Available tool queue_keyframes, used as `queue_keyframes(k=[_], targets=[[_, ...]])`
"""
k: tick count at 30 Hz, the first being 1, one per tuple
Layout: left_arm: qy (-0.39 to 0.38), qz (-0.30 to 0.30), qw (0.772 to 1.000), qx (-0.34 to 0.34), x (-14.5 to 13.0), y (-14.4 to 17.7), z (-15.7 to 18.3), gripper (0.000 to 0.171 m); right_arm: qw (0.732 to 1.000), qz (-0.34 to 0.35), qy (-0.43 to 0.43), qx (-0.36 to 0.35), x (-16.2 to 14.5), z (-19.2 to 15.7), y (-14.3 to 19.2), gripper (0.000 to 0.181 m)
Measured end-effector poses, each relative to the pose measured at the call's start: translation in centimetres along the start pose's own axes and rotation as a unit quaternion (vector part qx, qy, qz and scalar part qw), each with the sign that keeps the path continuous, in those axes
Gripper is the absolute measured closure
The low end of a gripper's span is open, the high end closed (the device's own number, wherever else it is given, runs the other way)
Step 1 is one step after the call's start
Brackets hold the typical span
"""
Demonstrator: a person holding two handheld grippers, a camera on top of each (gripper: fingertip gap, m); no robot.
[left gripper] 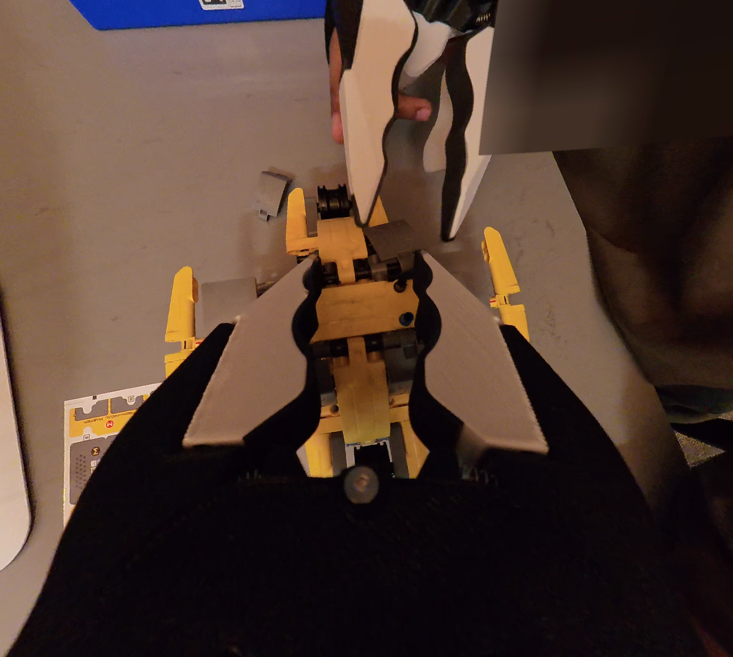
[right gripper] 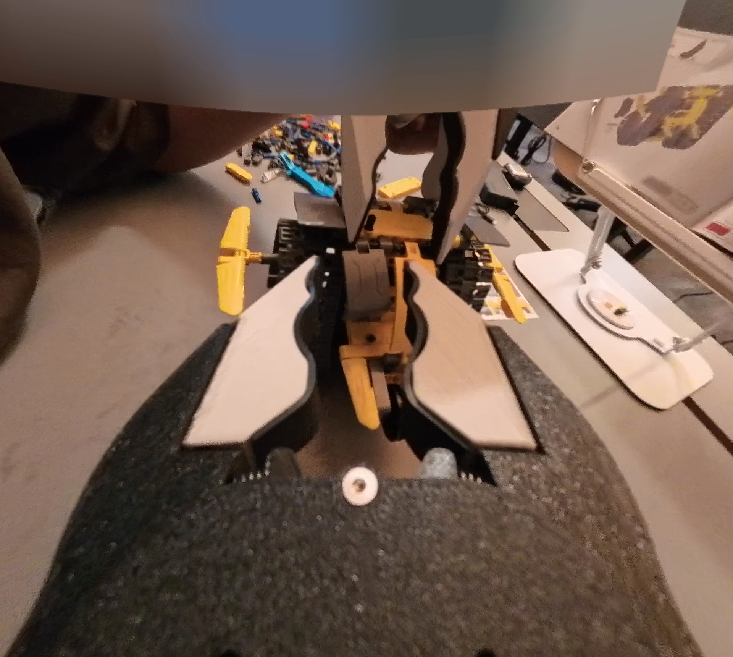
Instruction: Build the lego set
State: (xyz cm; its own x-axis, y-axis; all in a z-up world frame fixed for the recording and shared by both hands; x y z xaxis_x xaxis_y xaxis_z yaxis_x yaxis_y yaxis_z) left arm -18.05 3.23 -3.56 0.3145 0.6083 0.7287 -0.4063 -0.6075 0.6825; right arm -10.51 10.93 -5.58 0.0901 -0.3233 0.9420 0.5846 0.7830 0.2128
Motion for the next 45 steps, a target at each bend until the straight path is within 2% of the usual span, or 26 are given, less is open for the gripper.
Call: queue_keyframes(k=[2,4,12,15,21,23,25,27,30,32,37,45], targets=[[-0.001,0.0,1.0,-0.001,0.0,0.0,0.0,0.127,1.0,-0.021,0.018,-0.006,-0.4,0.2,-0.6,0.154],[0.0,0.001,1.0,0.0,0.0,0.0,0.0,0.127,0.999,-0.014,0.032,-0.01,-0.5,0.1,-0.7,0.161],[0.004,0.012,1.0,0.006,0.2,-0.1,0.1,0.127,0.988,-0.03,0.121,-0.093,-0.4,-1.3,-0.5,0.171],[0.012,0.021,0.999,0.027,0.1,0.0,-0.5,0.108,0.984,-0.035,0.137,-0.111,-0.3,-1.5,-0.6,0.173],[0.012,0.045,0.998,0.05,0.3,0.1,-0.8,0.102,0.984,-0.037,0.127,-0.121,-0.3,-1.5,-0.5,0.173],[0.028,0.073,0.996,0.052,0.4,0.1,-1.0,0.101,0.983,-0.039,0.13,-0.125,-0.4,-1.4,-0.5,0.174],[0.065,0.152,0.986,0.023,1.4,0.6,-0.8,0.108,0.983,-0.039,0.129,-0.126,-0.4,-1.4,-0.4,0.174],[0.1,0.191,0.976,0.023,1.7,1.0,-1.1,0.11,0.982,-0.039,0.13,-0.128,-0.4,-1.4,-0.4,0.174],[0.096,0.145,0.98,0.098,0.5,1.1,-1.6,0.103,0.982,-0.039,0.131,-0.129,-0.4,-1.4,-0.5,0.174],[0.082,0.114,0.982,0.123,-0.3,1.0,-1.1,0.097,0.983,-0.04,0.128,-0.129,-0.4,-1.4,-0.5,0.174],[0.078,0.101,0.977,0.172,-1.4,1.3,0.1,0.082,0.981,-0.046,0.128,-0.137,-0.4,-1.5,-0.5,0.174],[0.081,0.104,0.977,0.168,-1.9,1.9,0.4,0.085,0.983,-0.042,0.117,-0.135,-0.4,-1.5,-0.6,0.174]])
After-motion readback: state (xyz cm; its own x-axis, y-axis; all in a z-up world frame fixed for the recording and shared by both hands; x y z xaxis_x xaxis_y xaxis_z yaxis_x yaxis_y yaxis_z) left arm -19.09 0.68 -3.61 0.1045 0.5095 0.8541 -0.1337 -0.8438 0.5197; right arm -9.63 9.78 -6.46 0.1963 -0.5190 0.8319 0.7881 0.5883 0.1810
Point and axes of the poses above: each gripper's, where its closed fingertips meet, y back along the fingers, x out of its top, z = x × y across the jaws, the point moved 6 cm from there along y, back along the fingers, and after that the axes turned 1 degree about z, right-handed, at the moved point
